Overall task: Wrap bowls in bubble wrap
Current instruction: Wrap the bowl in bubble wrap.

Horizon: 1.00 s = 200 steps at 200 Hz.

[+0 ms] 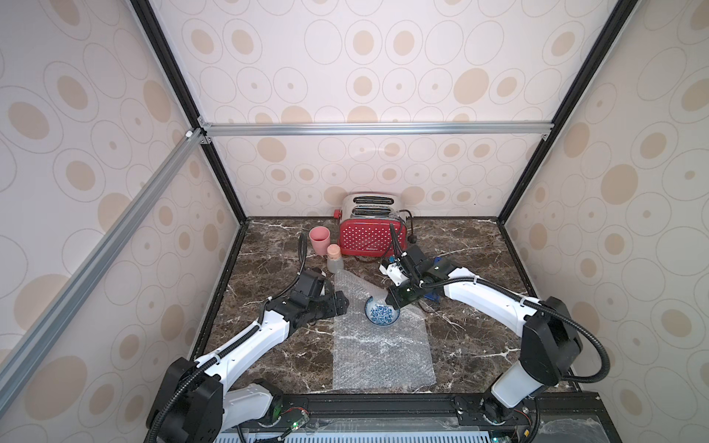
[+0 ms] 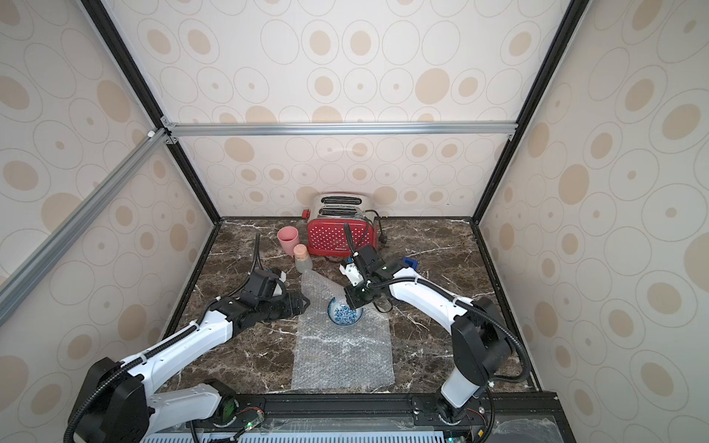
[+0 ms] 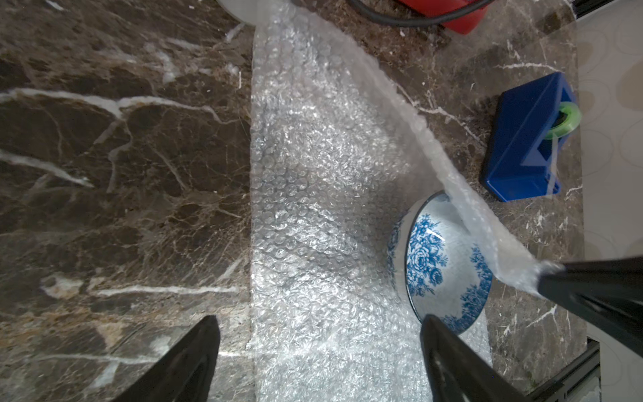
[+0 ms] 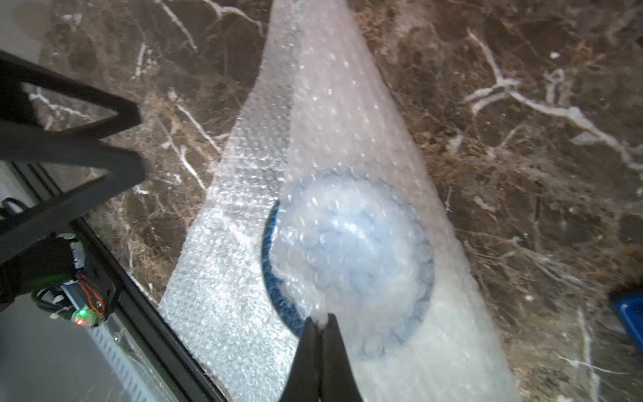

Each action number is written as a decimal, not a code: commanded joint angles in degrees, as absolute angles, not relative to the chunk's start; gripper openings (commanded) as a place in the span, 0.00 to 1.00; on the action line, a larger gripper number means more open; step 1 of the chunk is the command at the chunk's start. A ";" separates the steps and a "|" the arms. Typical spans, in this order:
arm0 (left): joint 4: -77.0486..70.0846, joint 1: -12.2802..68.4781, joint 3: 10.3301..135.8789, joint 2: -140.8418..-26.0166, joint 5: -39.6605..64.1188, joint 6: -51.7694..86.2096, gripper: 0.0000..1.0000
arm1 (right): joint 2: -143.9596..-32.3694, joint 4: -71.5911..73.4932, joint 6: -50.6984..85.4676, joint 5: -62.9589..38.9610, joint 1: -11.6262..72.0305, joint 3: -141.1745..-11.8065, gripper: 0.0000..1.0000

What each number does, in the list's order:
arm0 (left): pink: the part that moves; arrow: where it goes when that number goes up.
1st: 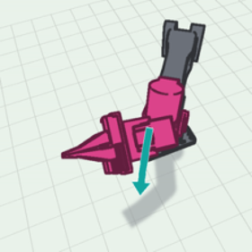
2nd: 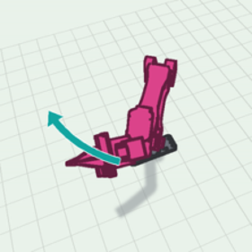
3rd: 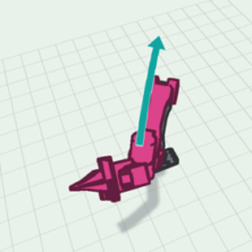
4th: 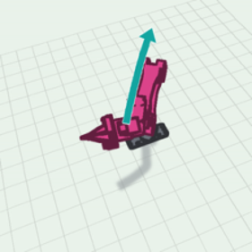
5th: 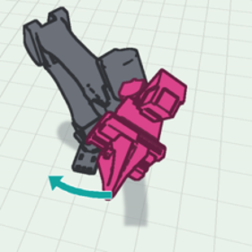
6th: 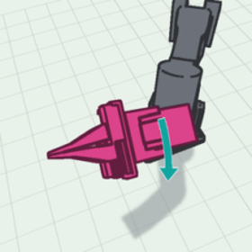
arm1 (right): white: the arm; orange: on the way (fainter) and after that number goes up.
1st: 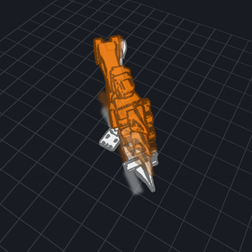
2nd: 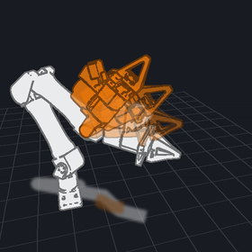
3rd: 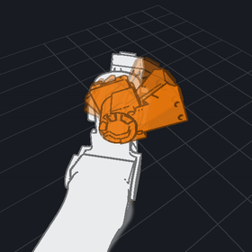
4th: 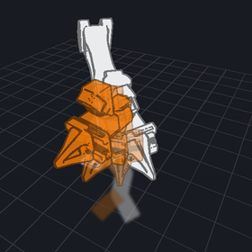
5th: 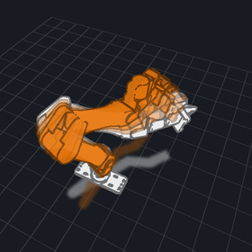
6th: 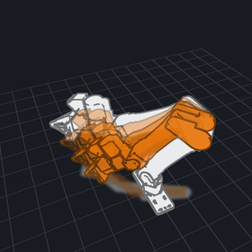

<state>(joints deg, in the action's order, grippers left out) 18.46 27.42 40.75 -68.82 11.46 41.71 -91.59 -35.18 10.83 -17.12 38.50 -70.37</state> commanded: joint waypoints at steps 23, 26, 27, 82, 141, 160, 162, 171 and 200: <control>16.81 27.32 41.29 -70.10 11.18 42.09 0.89 | -90.56 -31.94 9.15 -18.81 39.37 -67.10 0.01; 16.79 27.33 41.37 -70.12 11.11 42.09 0.89 | -90.72 -31.90 9.03 -18.82 39.61 -67.01 0.01; 16.74 27.33 41.43 -70.13 11.14 42.05 0.89 | -90.80 -31.90 8.95 -18.86 39.67 -66.99 0.01; 16.40 25.61 43.42 -70.53 9.73 43.48 0.92 | -92.22 -29.89 7.38 -19.69 42.54 -62.88 0.01; 14.35 18.95 51.23 -79.55 12.35 41.23 0.97 | -93.07 -27.77 6.68 -19.56 43.08 -61.17 0.02; 12.78 17.15 54.81 -84.86 13.62 40.10 0.96 | -93.06 -27.13 6.45 -19.09 43.16 -60.67 0.02; 12.38 17.03 55.01 -85.20 13.64 39.97 0.96 | -93.03 -27.13 6.47 -19.03 43.18 -60.58 0.02; 10.70 16.38 55.97 -87.03 13.92 39.73 0.96 | -93.08 -26.88 6.44 -18.98 43.21 -60.36 0.02; 8.80 15.68 60.09 -93.90 17.84 38.85 0.92 | -93.09 -25.96 6.50 -19.26 43.19 -59.53 0.02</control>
<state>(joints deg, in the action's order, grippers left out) 11.07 16.32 55.79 -89.62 14.59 40.91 -92.68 -26.74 7.42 -18.63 42.48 -60.64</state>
